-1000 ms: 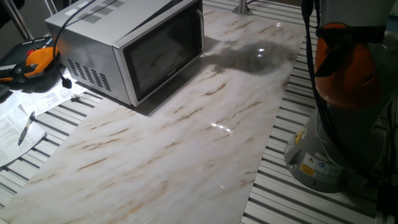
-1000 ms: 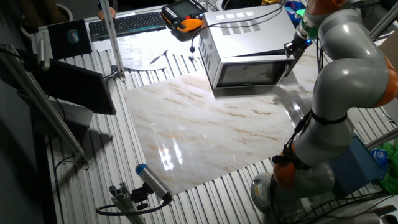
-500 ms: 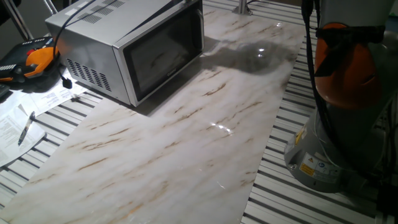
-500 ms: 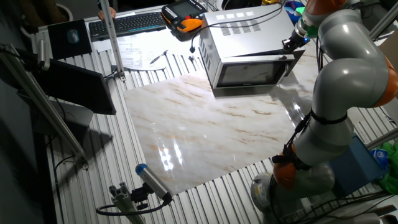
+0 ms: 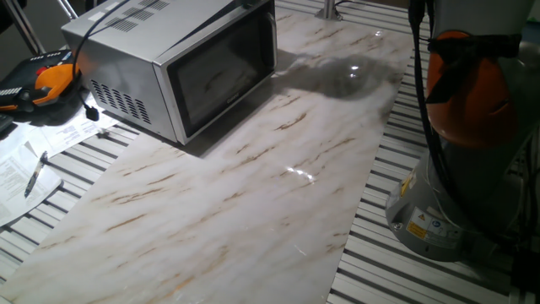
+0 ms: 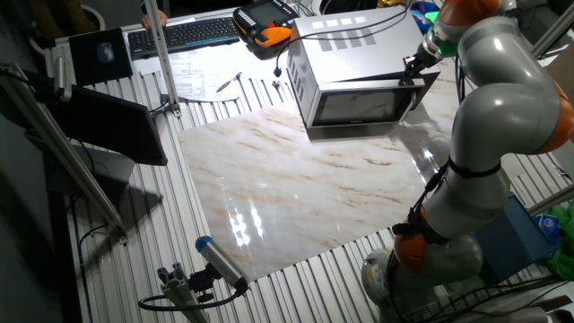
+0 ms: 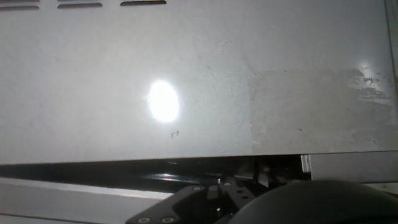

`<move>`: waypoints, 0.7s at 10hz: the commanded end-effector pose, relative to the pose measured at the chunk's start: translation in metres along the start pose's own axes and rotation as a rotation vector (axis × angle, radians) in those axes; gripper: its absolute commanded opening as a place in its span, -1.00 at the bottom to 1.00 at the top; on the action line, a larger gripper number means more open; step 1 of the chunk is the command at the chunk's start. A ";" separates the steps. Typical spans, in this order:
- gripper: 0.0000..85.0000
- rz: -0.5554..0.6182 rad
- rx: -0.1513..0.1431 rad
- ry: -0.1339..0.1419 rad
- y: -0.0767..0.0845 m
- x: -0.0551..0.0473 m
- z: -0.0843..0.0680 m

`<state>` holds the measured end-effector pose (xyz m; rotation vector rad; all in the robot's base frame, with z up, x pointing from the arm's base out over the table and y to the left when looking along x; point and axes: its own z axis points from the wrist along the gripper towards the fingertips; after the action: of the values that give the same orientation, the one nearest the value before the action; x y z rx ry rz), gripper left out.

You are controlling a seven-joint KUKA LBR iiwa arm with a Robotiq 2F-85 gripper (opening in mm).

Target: Open the microwave door

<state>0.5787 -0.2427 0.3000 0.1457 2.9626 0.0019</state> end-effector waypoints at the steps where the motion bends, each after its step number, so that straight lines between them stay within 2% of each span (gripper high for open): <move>1: -0.20 0.005 0.000 -0.008 0.001 -0.001 0.001; 4: -0.20 0.024 -0.003 -0.048 0.002 -0.005 0.006; 7: -0.20 0.014 0.010 -0.049 0.004 -0.005 0.009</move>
<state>0.5860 -0.2394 0.2919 0.1631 2.9133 -0.0143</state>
